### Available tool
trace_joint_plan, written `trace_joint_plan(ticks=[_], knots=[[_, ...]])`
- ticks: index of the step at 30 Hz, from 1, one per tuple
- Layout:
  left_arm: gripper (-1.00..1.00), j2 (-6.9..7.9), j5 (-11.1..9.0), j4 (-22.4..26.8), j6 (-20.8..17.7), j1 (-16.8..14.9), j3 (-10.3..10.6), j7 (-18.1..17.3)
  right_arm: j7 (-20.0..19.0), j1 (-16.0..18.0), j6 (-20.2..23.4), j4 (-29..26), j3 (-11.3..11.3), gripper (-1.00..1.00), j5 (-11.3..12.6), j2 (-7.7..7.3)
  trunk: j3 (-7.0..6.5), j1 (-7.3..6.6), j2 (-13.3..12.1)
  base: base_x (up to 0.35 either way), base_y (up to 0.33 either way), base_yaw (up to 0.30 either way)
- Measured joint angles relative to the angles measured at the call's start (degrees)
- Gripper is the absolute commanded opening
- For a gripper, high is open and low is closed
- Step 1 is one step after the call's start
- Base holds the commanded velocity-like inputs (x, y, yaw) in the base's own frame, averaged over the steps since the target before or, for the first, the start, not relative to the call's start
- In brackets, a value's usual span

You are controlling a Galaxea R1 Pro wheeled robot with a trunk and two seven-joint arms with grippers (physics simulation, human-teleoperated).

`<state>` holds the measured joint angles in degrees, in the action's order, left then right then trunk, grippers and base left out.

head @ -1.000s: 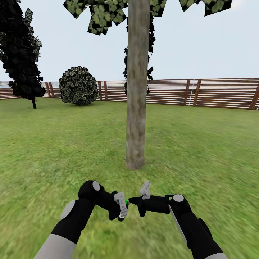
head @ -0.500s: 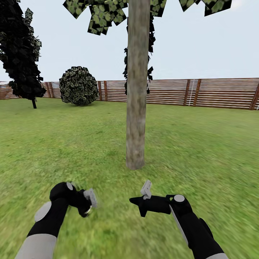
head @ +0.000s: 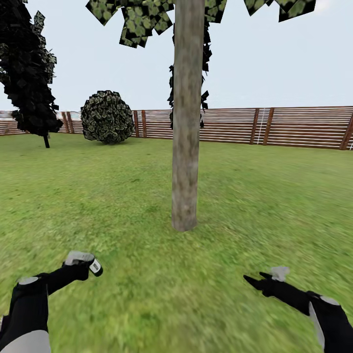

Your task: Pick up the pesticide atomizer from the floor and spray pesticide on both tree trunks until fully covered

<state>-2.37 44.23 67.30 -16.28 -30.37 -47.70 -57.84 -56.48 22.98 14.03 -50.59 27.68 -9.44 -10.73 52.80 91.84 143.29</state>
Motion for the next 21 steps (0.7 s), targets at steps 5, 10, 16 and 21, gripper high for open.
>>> trace_joint_plan(ticks=[5,10,16,21], knots=[[-1.00,-1.38,-0.20,-12.67,-0.25,0.07,-0.12,20.79,11.39,-0.02,-8.56,1.46,18.24,1.00,-1.20,0.22,0.01,0.01,-0.01,0.000,0.000,0.000],[-1.00,-2.55,-2.29,-22.18,3.61,-0.03,0.15,41.75,34.52,-0.03,-11.58,8.85,21.45,1.00,-5.25,0.41,0.00,0.00,0.00,0.000,0.000,0.000],[-1.00,-3.96,-5.32,-23.96,6.23,-0.14,3.93,47.41,38.98,-0.02,-12.01,14.53,21.68,1.00,-6.19,0.47,0.00,0.00,0.00,0.000,0.000,0.000],[-1.00,-3.93,-8.39,-23.87,6.47,-0.14,4.89,47.58,39.13,-0.01,-11.97,14.81,21.72,1.00,-6.17,0.48,0.00,0.00,0.00,0.000,0.000,0.000]])
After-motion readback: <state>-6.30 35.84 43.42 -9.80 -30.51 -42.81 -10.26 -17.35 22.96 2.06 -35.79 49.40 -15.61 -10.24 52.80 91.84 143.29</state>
